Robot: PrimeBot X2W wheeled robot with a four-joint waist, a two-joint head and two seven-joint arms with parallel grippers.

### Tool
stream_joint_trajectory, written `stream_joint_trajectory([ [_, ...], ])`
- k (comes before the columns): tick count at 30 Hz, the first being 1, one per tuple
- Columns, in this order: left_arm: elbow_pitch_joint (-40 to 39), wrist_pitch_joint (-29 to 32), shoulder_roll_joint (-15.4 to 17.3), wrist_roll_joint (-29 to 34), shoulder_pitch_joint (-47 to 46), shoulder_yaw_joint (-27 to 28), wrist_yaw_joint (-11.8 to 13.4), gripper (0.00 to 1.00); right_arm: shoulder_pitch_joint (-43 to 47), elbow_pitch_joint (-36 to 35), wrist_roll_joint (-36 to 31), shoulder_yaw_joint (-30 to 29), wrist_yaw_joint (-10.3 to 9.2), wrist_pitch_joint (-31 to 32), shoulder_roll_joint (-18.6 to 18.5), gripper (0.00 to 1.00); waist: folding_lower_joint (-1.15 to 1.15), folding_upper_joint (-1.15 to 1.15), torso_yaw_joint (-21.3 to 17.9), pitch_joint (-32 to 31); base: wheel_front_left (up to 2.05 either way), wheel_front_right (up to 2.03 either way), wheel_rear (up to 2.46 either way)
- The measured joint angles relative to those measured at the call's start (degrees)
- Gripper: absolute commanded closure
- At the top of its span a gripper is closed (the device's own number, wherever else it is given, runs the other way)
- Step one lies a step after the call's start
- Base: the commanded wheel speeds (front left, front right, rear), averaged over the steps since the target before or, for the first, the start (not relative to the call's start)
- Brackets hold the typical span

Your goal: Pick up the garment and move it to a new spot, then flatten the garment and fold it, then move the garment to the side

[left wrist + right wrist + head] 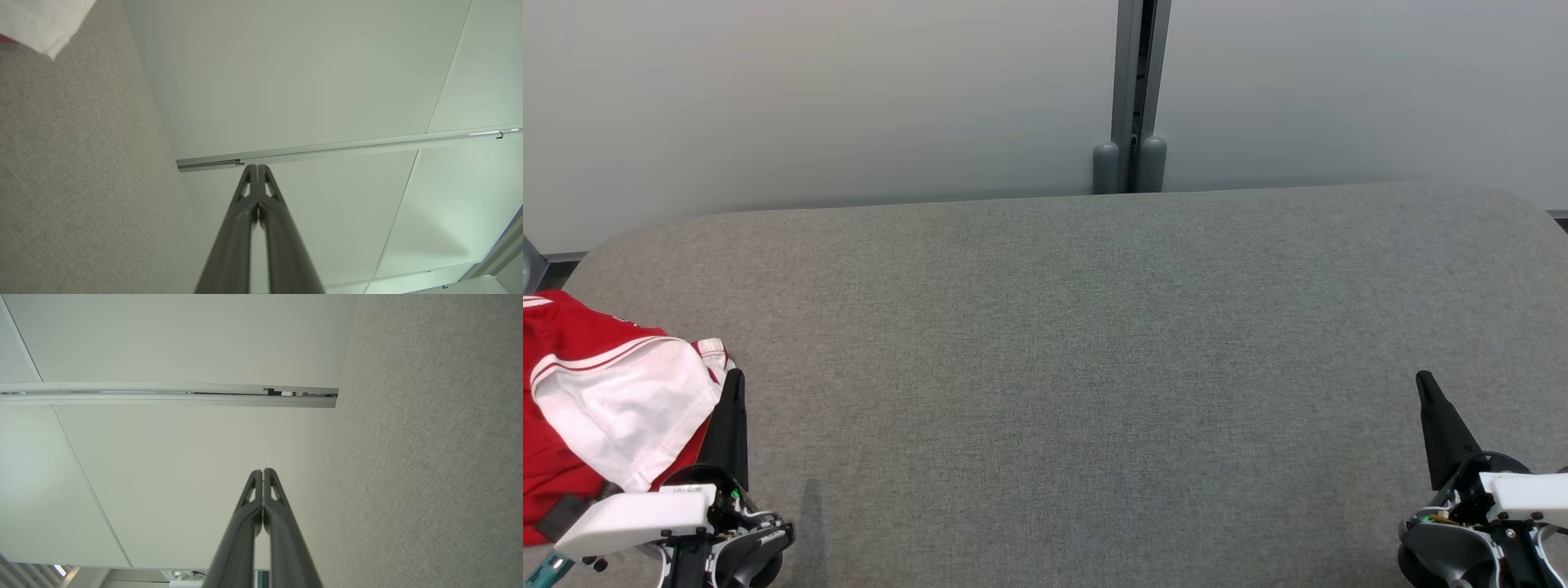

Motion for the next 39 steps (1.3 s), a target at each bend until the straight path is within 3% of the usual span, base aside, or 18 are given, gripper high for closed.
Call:
stream_joint_trajectory([
  [39,0.00,0.00,-0.01,0.00,0.00,0.01,0.00,1.00,0.00,0.00,0.00,0.00,0.00,0.00,0.01,1.00,0.00,0.00,0.00,0.00,0.00,0.00,0.00],
])
